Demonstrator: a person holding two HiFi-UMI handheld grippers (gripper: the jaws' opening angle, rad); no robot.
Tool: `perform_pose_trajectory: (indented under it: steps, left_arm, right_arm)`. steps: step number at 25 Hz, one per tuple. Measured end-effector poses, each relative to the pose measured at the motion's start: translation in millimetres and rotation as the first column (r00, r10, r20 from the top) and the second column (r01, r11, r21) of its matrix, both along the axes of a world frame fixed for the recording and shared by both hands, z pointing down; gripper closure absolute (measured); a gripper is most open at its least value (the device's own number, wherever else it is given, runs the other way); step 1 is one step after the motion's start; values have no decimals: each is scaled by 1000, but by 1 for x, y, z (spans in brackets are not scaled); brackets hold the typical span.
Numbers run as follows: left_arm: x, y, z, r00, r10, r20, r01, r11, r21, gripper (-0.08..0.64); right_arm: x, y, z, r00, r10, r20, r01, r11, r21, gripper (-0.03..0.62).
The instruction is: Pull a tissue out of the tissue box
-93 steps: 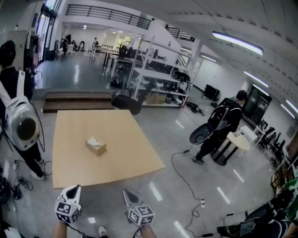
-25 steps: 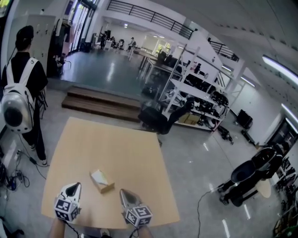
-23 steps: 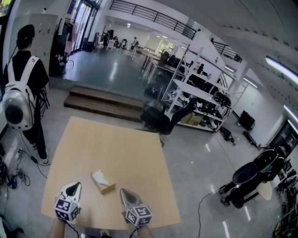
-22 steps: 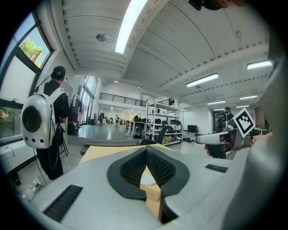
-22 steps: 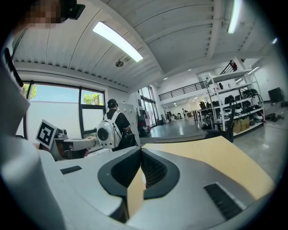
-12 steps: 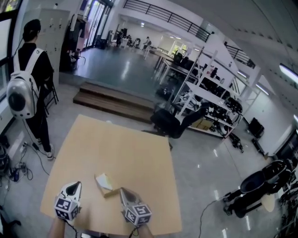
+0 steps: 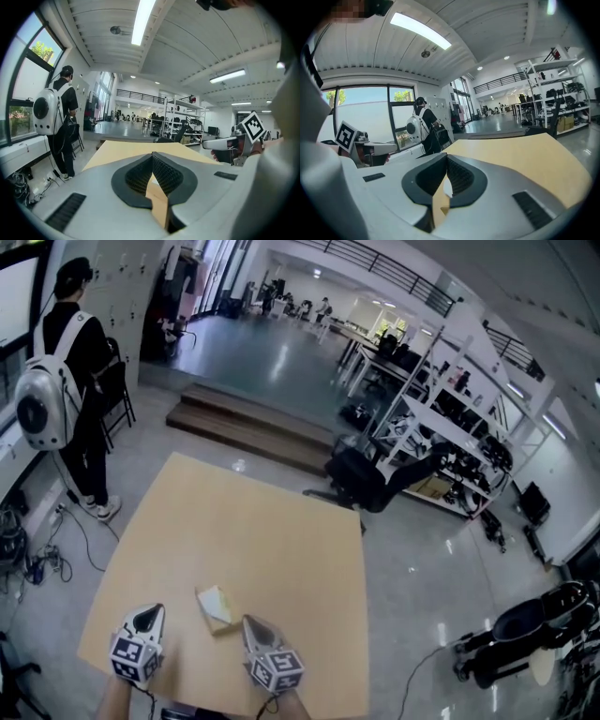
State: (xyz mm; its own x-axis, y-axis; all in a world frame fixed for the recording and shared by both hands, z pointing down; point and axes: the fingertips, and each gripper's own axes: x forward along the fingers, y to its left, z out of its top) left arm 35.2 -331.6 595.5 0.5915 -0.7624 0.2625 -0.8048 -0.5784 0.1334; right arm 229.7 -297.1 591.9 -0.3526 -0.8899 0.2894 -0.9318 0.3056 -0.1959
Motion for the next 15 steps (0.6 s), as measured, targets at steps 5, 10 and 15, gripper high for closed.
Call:
perform_pose_trajectory:
  steps: [5,10,15]
  left_arm:
    - [6,0,18,1000,-14,8,14,999,-42,552]
    - [6,-3,33,999,-27,25,29,996,-81,552]
    - [9,-2,51,999,-44,31,47,992,-115,552]
  right_arm:
    - [1,-5,21,1000,-31,7,31,998,-46,581]
    - [6,-9,38,999,-39,22,41,996,-84,581]
    - [5,-11,55,997,-71,28,74,990,-122,581]
